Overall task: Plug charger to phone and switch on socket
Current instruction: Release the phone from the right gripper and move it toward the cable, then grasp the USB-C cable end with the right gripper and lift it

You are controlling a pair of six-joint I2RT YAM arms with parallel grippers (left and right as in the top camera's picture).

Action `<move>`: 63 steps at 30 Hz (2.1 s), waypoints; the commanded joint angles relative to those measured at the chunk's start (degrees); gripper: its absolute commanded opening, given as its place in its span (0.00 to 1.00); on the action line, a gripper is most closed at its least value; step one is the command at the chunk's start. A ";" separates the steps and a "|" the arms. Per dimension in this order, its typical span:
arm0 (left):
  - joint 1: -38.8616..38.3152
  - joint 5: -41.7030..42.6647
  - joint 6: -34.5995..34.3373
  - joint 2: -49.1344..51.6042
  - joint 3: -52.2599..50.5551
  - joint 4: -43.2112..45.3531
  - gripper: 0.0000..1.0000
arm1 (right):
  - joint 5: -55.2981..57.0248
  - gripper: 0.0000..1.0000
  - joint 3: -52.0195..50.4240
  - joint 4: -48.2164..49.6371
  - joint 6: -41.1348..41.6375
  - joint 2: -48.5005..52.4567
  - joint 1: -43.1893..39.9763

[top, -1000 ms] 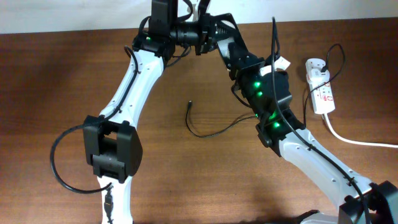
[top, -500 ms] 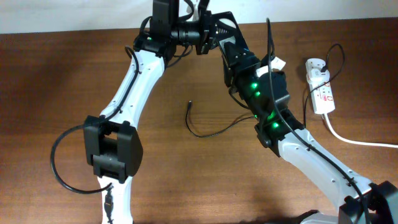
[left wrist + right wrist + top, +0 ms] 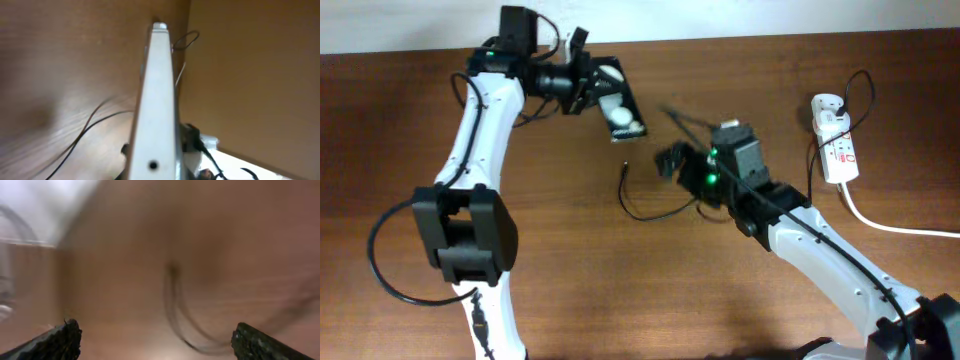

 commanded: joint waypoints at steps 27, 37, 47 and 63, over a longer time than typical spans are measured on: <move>17.53 4.57 28.35 -0.39 0.98 -23.47 0.00 | -1.40 0.58 48.30 -43.04 -25.81 30.36 2.64; 19.98 4.50 28.35 -0.39 0.98 -23.80 0.00 | 0.44 0.47 48.28 -33.11 -14.40 42.38 8.61; 19.98 4.48 28.35 -0.39 0.98 -24.24 0.00 | 1.20 0.34 48.19 -28.41 -11.43 47.91 8.72; 19.98 4.07 28.35 -0.39 0.98 -24.44 0.00 | 3.43 0.04 47.98 -27.82 -18.84 51.63 9.84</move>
